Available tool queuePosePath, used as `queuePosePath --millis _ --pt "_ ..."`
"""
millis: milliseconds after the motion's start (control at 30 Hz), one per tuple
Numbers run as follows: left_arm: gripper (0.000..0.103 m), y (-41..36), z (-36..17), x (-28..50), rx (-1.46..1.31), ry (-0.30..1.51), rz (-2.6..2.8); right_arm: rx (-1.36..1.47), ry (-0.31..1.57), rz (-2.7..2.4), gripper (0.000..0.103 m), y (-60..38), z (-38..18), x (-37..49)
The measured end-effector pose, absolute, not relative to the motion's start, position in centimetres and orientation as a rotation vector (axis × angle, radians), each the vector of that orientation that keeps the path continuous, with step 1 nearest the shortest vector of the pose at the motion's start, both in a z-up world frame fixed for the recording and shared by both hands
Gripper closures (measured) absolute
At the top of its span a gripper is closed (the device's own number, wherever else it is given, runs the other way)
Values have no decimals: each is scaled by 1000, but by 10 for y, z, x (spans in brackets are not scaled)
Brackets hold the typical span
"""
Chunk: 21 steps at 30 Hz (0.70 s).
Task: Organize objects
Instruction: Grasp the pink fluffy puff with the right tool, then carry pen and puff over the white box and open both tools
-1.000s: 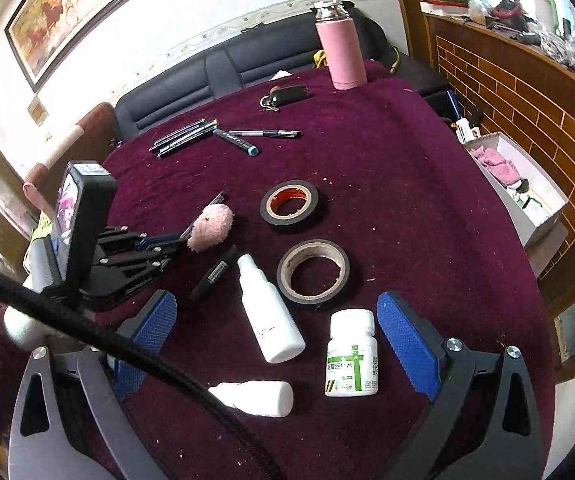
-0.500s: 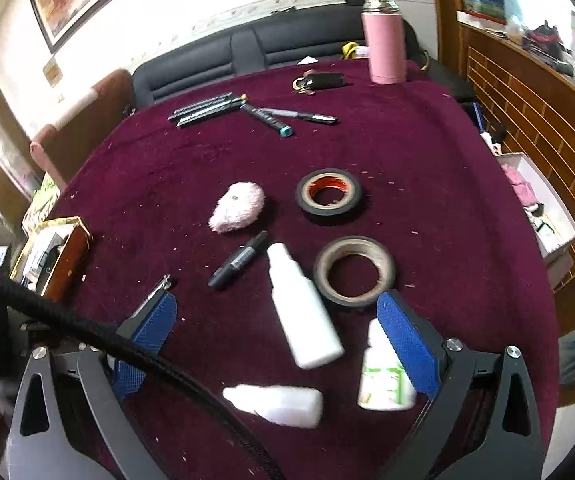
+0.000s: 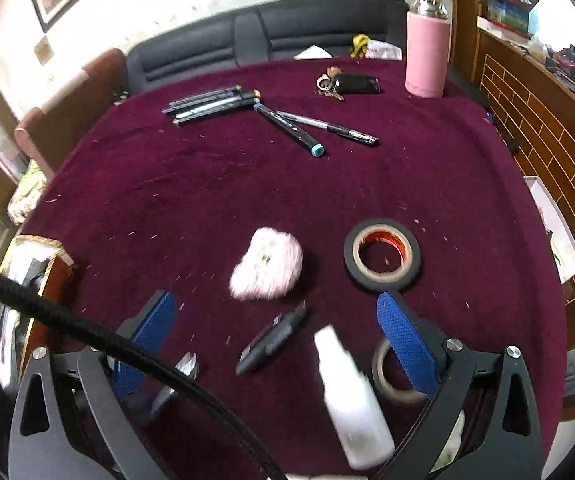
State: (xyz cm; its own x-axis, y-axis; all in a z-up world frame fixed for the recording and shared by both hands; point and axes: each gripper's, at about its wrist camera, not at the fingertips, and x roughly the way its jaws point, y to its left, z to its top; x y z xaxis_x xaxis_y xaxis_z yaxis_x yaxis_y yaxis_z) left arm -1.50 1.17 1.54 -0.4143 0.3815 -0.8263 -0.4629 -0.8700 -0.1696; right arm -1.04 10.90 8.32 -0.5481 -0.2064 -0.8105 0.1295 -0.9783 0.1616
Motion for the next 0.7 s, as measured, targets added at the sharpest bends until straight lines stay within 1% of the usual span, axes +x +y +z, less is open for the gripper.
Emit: queuePosePath --millis 67,100,167,233,267,300,333,367,400,500,700 --pt "97 0 19 -13 -1301 36 2278 1416 -84 -2615 4 103 76 -26" --pt "97 -6 21 -11 -1298 -10 2268 1433 -68 -2623 7 100 71 -34" --pt "97 -19 29 -6 -1283 -83 2266 1472 -51 -2610 10 94 62 -45" --pt "97 -30 39 1 -1257 -120 2275 1536 -39 -2588 24 89 50 -55" --pt "97 -33 42 3 -1249 -130 2276 1571 -31 -2579 42 87 44 -58" --pt "97 -38 47 7 -1237 -141 2282 1609 -38 -2555 48 86 37 -60" --pt "97 -42 49 10 -1229 -149 2286 1586 -32 -2575 51 85 37 -59" --pt "97 -45 51 12 -1223 -158 2289 1575 -33 -2575 64 84 38 -57" --pt "97 -50 53 14 -1216 -173 2292 1584 -61 -2549 65 84 38 -54" --pt "97 -61 55 16 -1204 -203 2306 1543 -84 -2575 72 86 48 -42" --pt "96 -90 66 31 -1145 -260 2355 1417 -141 -2571 72 80 85 -7"
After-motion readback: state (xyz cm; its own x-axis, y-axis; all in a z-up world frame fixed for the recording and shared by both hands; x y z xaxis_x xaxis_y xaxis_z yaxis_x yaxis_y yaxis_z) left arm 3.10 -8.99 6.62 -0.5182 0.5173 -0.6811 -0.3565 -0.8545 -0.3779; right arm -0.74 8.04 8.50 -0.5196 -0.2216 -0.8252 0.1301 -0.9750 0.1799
